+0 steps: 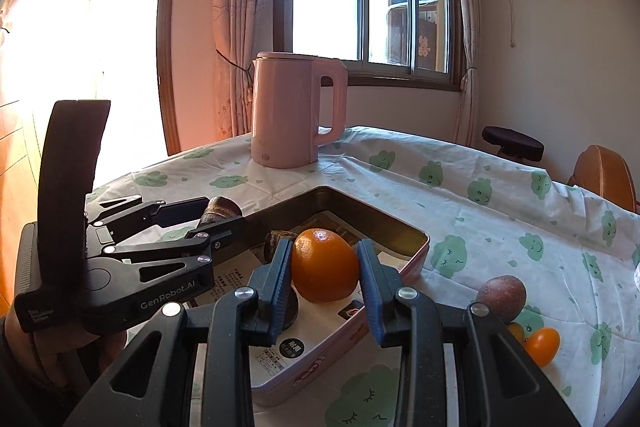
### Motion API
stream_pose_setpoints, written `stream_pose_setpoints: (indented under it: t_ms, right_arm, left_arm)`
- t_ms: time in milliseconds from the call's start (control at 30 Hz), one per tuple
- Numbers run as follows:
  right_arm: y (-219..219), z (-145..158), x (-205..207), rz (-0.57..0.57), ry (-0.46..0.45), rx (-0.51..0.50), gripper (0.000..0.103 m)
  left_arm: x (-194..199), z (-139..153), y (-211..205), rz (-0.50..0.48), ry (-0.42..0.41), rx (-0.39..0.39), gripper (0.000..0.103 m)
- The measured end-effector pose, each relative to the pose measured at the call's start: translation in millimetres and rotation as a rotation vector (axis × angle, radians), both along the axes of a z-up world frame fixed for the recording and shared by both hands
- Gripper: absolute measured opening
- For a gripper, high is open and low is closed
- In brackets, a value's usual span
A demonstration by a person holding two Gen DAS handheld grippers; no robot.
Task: Organize fruits
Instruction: 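Lower the snack roll and orange into the tin and open both grippers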
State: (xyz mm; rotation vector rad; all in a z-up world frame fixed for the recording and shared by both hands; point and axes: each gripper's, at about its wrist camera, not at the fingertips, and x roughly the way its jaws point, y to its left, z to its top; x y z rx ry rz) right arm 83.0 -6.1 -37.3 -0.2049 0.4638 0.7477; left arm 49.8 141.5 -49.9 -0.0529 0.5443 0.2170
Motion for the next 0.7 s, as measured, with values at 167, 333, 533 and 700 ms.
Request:
stream_pose_setpoints:
  t_ms: [167, 333, 533, 700]
  right_arm:
    - [6, -9, 3, -0.004, 0.016, -0.022, 0.035]
    - [7, -14, 7, -0.008, 0.031, -0.034, 0.035]
    - [12, -17, 12, -0.006, 0.06, -0.059, 0.035]
    - [12, -20, 16, -0.008, 0.084, -0.062, 0.035]
  left_arm:
    - [1, -2, 0, -0.006, 0.011, 0.001, 0.044]
    - [4, -7, 0, -0.012, 0.031, 0.003, 0.044]
    - [6, -9, 0, -0.011, 0.039, 0.007, 0.044]
    - [6, -9, -3, -0.018, 0.043, 0.023, 0.044]
